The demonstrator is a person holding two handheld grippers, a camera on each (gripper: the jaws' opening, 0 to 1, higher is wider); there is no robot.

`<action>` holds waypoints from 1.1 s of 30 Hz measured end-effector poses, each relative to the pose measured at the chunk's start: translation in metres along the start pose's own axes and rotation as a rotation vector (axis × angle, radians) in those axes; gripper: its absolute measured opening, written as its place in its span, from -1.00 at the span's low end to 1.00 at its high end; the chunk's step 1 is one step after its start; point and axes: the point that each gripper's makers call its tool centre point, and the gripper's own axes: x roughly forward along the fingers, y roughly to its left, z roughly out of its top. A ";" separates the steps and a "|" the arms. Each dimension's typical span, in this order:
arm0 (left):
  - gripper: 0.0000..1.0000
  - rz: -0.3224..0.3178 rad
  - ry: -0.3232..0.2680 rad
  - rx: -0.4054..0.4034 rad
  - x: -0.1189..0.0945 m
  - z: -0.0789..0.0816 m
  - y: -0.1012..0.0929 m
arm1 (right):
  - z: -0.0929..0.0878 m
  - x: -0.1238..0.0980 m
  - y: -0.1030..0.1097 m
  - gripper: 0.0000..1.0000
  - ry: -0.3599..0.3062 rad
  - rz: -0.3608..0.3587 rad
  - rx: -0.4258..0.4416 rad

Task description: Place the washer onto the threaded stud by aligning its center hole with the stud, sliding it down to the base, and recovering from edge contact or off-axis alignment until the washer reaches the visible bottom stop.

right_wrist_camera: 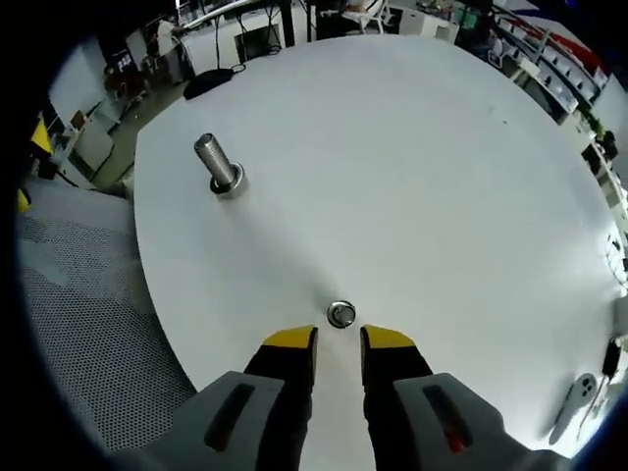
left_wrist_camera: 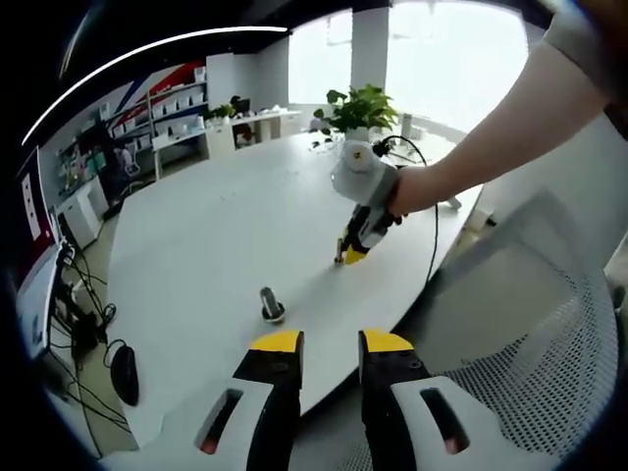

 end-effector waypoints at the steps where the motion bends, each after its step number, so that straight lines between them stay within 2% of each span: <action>1: -0.60 -0.003 -0.002 0.000 0.000 0.000 0.000 | -0.002 -0.002 0.001 -0.60 0.000 0.002 0.010; 7: -0.60 0.001 -0.024 0.007 -0.002 0.004 -0.001 | -0.009 -0.034 0.008 -0.58 -0.051 -0.014 0.004; 9: -0.60 0.011 -0.032 -0.007 -0.003 0.005 0.002 | -0.005 -0.046 0.009 -0.55 -0.086 -0.036 -0.014; 12: -0.60 0.011 -0.044 -0.030 -0.004 0.007 0.005 | 0.004 -0.064 0.015 -0.55 -0.154 -0.030 0.026; 17: -0.60 0.006 -0.057 -0.013 -0.005 0.010 0.001 | 0.003 -0.090 0.022 -0.54 -0.203 -0.055 0.008; 19: -0.60 0.005 -0.063 -0.011 -0.005 0.011 0.001 | 0.002 -0.101 0.023 -0.53 -0.241 -0.058 0.031; 28: -0.59 0.000 -0.079 -0.038 -0.006 0.014 0.002 | -0.027 -0.142 0.027 -0.49 -0.339 -0.077 0.107; 33: -0.58 0.008 -0.100 -0.048 -0.008 0.018 0.004 | -0.040 -0.156 0.028 -0.48 -0.379 -0.082 0.119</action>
